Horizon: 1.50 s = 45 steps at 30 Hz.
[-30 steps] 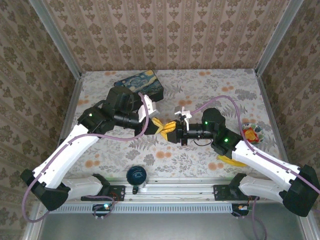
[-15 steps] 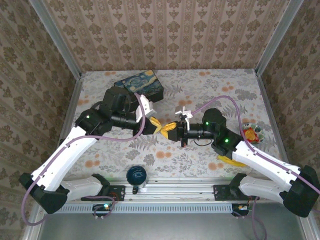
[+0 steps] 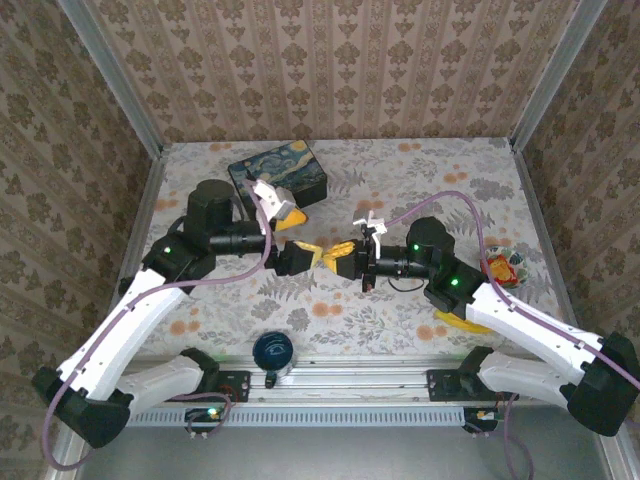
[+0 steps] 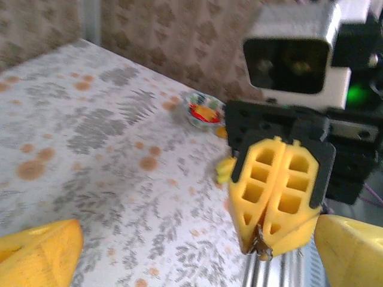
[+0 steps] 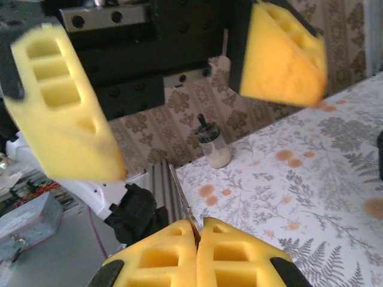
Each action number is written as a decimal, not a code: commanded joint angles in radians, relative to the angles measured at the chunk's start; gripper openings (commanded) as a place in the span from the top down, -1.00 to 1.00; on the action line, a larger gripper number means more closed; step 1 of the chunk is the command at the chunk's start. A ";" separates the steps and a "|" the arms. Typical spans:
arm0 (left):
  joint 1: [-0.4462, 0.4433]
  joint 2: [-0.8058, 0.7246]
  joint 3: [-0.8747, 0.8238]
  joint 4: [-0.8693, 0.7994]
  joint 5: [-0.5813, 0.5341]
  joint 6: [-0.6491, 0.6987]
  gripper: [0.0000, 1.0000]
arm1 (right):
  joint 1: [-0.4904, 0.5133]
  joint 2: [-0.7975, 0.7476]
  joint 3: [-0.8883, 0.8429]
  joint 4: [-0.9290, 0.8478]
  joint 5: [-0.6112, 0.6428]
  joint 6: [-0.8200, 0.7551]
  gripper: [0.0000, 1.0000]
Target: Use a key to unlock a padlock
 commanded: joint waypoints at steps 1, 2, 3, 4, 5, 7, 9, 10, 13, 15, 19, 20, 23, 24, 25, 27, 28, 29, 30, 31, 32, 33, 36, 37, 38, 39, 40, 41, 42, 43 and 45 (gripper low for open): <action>0.012 -0.067 -0.014 0.130 -0.196 -0.116 -1.00 | -0.009 -0.024 -0.009 -0.041 0.109 0.032 1.00; 0.012 -0.077 -0.019 0.129 -0.234 -0.121 -1.00 | -0.011 -0.025 -0.009 -0.051 0.137 0.041 1.00; 0.013 -0.088 -0.024 0.128 -0.274 -0.128 -1.00 | -0.015 -0.026 -0.009 -0.066 0.172 0.057 1.00; 0.012 -0.099 -0.031 0.128 -0.312 -0.135 -1.00 | -0.019 -0.026 -0.009 -0.082 0.213 0.073 1.00; 0.012 -0.110 -0.041 0.131 -0.348 -0.145 -1.00 | -0.023 -0.028 -0.009 -0.099 0.248 0.092 1.00; 0.014 -0.133 -0.074 0.148 -0.433 -0.176 -1.00 | -0.039 -0.029 -0.012 -0.135 0.314 0.133 1.00; 0.013 -0.152 -0.106 0.160 -0.502 -0.192 -1.00 | -0.053 -0.030 -0.013 -0.173 0.362 0.165 1.00; 0.013 -0.158 -0.120 0.156 -0.536 -0.201 -1.00 | -0.059 -0.030 -0.011 -0.203 0.385 0.177 1.00; 0.013 -0.163 -0.146 0.136 -0.623 -0.226 -1.00 | -0.067 -0.039 -0.012 -0.244 0.402 0.196 1.00; 0.013 -0.161 -0.169 0.131 -0.671 -0.246 -1.00 | -0.073 -0.048 -0.010 -0.287 0.438 0.217 1.00; 0.013 -0.164 -0.250 0.188 -0.753 -0.312 -1.00 | -0.107 -0.062 -0.003 -0.387 0.485 0.289 1.00; 0.015 -0.162 -0.267 0.198 -0.765 -0.329 -1.00 | -0.119 -0.063 -0.003 -0.409 0.491 0.312 1.00; 0.030 -0.148 -0.297 0.209 -0.779 -0.381 -1.00 | -0.174 -0.061 0.002 -0.496 0.493 0.393 1.00; 0.036 -0.141 -0.305 0.210 -0.778 -0.392 -1.00 | -0.191 -0.055 0.004 -0.525 0.488 0.416 1.00; 0.039 -0.134 -0.311 0.213 -0.775 -0.401 -1.00 | -0.209 -0.049 0.006 -0.553 0.479 0.430 1.00; 0.043 -0.120 -0.322 0.216 -0.776 -0.411 -1.00 | -0.228 -0.034 0.004 -0.574 0.450 0.437 1.00; 0.044 -0.113 -0.327 0.217 -0.777 -0.414 -1.00 | -0.234 -0.025 0.000 -0.576 0.437 0.440 1.00; 0.044 -0.108 -0.333 0.218 -0.780 -0.418 -1.00 | -0.238 -0.017 -0.004 -0.573 0.422 0.438 1.00; 0.046 -0.099 -0.340 0.220 -0.785 -0.426 -1.00 | -0.242 -0.009 -0.008 -0.572 0.410 0.436 1.00; 0.048 -0.093 -0.346 0.223 -0.789 -0.437 -1.00 | -0.246 -0.002 -0.013 -0.570 0.400 0.439 1.00; 0.050 -0.087 -0.353 0.226 -0.790 -0.448 -1.00 | -0.249 0.004 -0.015 -0.569 0.392 0.441 1.00; 0.053 -0.080 -0.360 0.229 -0.790 -0.459 -1.00 | -0.253 0.010 -0.015 -0.568 0.386 0.444 1.00; 0.058 -0.061 -0.377 0.241 -0.790 -0.491 -1.00 | -0.263 0.024 -0.014 -0.573 0.375 0.447 1.00; 0.058 -0.053 -0.381 0.247 -0.790 -0.499 -1.00 | -0.266 0.027 -0.012 -0.573 0.369 0.447 1.00; 0.058 -0.047 -0.387 0.253 -0.788 -0.507 -1.00 | -0.269 0.030 -0.011 -0.570 0.363 0.446 1.00; 0.058 -0.039 -0.391 0.259 -0.788 -0.517 -1.00 | -0.272 0.033 -0.011 -0.566 0.356 0.443 1.00; 0.058 -0.030 -0.394 0.264 -0.788 -0.527 -1.00 | -0.278 0.034 -0.011 -0.560 0.340 0.438 1.00; 0.058 -0.019 -0.394 0.268 -0.788 -0.534 -1.00 | -0.282 0.038 -0.012 -0.552 0.324 0.433 1.00; 0.058 -0.007 -0.394 0.271 -0.788 -0.544 -1.00 | -0.289 0.042 -0.014 -0.546 0.310 0.428 1.00; 0.058 0.007 -0.391 0.273 -0.788 -0.555 -1.00 | -0.296 0.045 -0.014 -0.545 0.298 0.424 1.00; 0.058 0.042 -0.380 0.275 -0.778 -0.574 -1.00 | -0.309 0.051 -0.014 -0.548 0.283 0.421 1.00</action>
